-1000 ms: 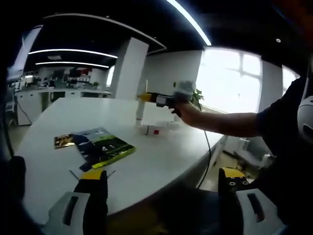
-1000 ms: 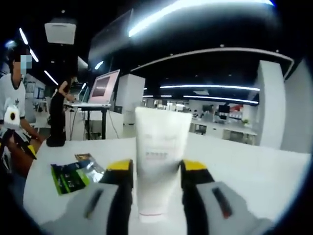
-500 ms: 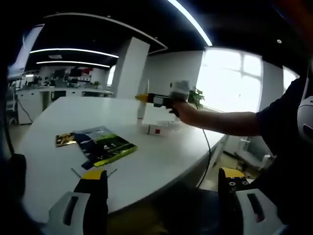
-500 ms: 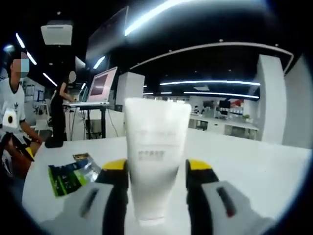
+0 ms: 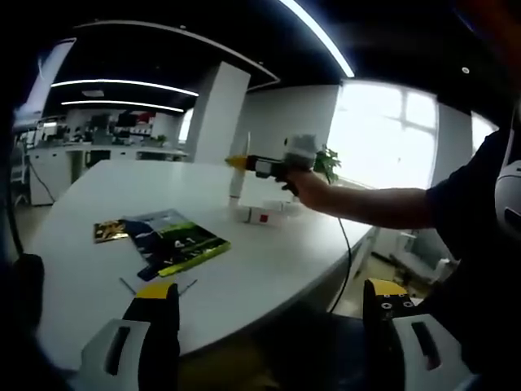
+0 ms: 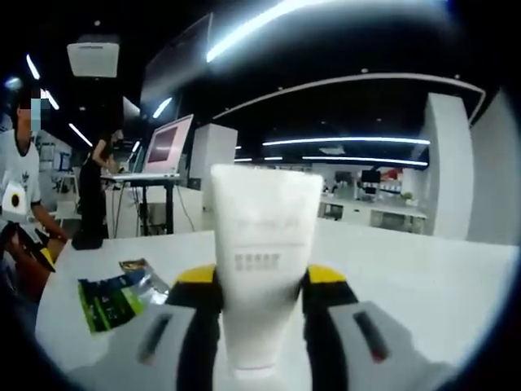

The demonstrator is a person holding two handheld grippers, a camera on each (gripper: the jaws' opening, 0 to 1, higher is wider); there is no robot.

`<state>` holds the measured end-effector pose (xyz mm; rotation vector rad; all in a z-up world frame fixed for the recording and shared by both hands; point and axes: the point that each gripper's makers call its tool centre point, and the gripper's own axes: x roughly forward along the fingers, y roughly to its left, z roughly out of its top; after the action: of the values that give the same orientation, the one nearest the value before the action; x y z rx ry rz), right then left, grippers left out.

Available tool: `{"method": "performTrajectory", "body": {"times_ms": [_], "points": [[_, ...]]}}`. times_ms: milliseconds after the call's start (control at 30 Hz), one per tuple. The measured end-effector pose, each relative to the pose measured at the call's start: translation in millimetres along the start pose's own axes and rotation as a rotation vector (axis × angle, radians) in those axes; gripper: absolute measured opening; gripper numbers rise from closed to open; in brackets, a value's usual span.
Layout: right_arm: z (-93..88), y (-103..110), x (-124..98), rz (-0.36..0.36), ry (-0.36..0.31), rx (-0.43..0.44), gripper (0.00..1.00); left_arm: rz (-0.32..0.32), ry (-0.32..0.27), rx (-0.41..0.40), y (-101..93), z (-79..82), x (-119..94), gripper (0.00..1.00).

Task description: Arrange the skincare products in the storage area until every visible bottle or jar stands upright without overlapping.

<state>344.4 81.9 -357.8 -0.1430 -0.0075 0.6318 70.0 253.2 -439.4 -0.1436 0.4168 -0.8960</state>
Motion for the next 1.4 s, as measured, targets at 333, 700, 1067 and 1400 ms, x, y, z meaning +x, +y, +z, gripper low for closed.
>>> {"method": "performTrajectory", "body": {"times_ms": [333,700,1067,1400], "points": [[-1.1,-10,-5,-0.097,-0.002,0.051,0.37,-0.02,-0.002,-0.003,2.0,0.4,0,0.95],[-0.6,-32,-24,-0.23,-0.026,0.087,0.36,-0.065,0.003,0.022,3.3,11.1,2,0.95],[-3.7,-54,-47,-0.342,-0.004,0.079,0.36,-0.116,0.016,0.04,3.9,19.8,16,0.95],[-1.9,-75,-70,-0.444,-0.005,0.077,0.36,-0.147,0.009,0.039,6.9,27.3,19,0.95]]}}
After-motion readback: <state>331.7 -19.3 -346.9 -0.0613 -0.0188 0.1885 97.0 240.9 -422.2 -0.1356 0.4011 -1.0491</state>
